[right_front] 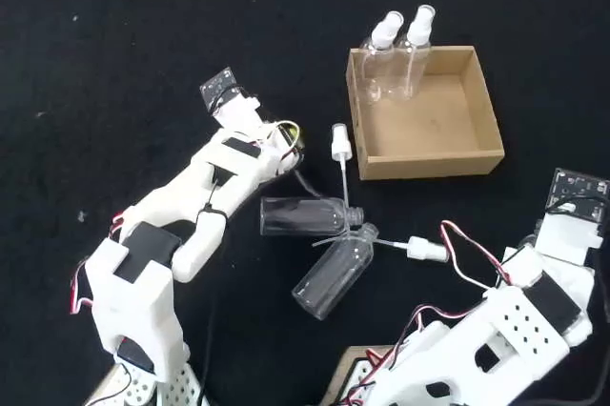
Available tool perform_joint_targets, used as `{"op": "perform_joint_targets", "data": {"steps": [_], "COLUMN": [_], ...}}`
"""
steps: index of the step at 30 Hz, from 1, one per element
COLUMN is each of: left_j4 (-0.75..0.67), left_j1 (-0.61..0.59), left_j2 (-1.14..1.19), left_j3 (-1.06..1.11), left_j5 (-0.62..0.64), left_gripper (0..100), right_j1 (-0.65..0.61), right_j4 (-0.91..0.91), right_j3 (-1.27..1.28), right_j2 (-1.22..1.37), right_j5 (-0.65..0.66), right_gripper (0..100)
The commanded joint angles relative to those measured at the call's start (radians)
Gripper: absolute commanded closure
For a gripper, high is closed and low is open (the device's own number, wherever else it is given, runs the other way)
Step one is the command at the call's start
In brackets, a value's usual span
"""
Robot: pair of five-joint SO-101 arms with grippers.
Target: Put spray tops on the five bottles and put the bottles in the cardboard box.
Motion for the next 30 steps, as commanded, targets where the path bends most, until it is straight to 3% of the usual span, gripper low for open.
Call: {"op": "perform_joint_targets", "data": {"steps": [1, 10, 20, 30], "left_j4": [0.006, 0.009, 0.203, 0.222], "left_j1": [-0.004, -0.004, -0.025, -0.133], "left_j2": [-0.006, -0.021, -0.258, -0.44], "left_j3": [-0.041, -0.039, -0.033, -0.033], "left_j5": [0.005, 0.005, -0.002, -0.261], "left_gripper": [96, 97, 97, 97], "right_j1": [0.015, 0.015, 0.014, 0.002], "right_j4": [-0.025, -0.018, -0.018, -0.021], "right_j3": [-0.007, -0.007, -0.007, -0.008], "right_j2": [-0.021, -0.021, -0.021, -0.021], "right_j5": [0.006, 0.006, 0.005, 0.005], "right_gripper": [98.7, 98.7, 98.7, 98.7]}}
